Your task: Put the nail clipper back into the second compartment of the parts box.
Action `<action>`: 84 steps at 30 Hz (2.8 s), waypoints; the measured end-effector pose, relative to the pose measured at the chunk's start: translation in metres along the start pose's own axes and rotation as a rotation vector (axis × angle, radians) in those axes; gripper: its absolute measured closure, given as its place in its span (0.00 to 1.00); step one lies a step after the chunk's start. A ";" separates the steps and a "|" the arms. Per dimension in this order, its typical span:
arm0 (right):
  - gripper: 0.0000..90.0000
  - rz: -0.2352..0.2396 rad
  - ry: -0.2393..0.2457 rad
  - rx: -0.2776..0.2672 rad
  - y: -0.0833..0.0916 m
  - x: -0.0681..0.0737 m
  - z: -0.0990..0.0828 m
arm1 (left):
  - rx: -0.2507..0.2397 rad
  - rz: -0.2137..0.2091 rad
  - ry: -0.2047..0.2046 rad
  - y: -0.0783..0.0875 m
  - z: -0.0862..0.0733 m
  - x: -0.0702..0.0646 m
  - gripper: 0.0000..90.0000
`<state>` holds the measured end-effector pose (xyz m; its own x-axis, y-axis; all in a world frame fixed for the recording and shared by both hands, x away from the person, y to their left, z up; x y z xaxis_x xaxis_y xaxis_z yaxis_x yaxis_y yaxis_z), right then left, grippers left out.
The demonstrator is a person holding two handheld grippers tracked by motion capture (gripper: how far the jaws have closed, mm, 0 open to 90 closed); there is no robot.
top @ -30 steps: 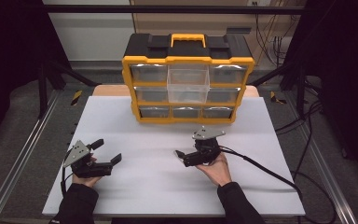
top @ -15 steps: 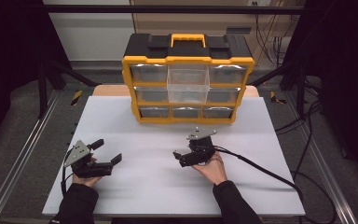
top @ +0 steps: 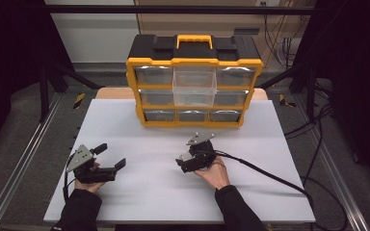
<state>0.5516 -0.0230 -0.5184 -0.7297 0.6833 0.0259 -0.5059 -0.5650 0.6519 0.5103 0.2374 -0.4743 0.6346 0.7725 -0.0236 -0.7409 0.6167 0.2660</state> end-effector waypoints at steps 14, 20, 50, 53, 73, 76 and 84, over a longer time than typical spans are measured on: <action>0.43 0.008 0.010 0.083 -0.012 -0.002 -0.013 | 0.004 0.001 0.000 0.000 -0.001 0.000 0.03; 0.59 0.039 0.002 0.104 -0.013 0.002 -0.017 | 0.005 0.001 0.001 0.000 -0.001 0.001 0.03; 0.82 0.021 0.011 0.107 -0.015 0.004 -0.021 | 0.009 0.007 0.000 0.000 -0.001 0.001 0.04; 0.83 0.020 0.012 0.108 -0.014 0.004 -0.021 | 0.009 0.008 0.000 0.000 -0.001 0.001 0.04; 0.86 0.021 -0.002 0.111 -0.014 0.004 -0.020 | 0.011 0.011 -0.004 0.000 -0.001 0.001 0.04; 0.86 0.021 -0.002 0.111 -0.014 0.004 -0.020 | 0.011 0.011 -0.004 0.000 -0.001 0.001 0.04; 0.86 0.017 -0.001 0.119 -0.013 0.002 -0.020 | 0.013 0.011 -0.007 0.000 -0.001 0.001 0.04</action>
<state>0.5477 -0.0236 -0.5420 -0.7372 0.6746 0.0382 -0.4353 -0.5175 0.7366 0.5112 0.2384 -0.4758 0.6280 0.7781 -0.0142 -0.7449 0.6064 0.2784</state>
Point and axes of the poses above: each handheld gripper's, and its own axes: y roughly backward along the jaws, z roughly out of its top, x roughly to its left, the point moved 9 cm from there along -y, roughly forward along the jaws, and after that the axes turned 2 degrees about -y, right-handed, at the moved point
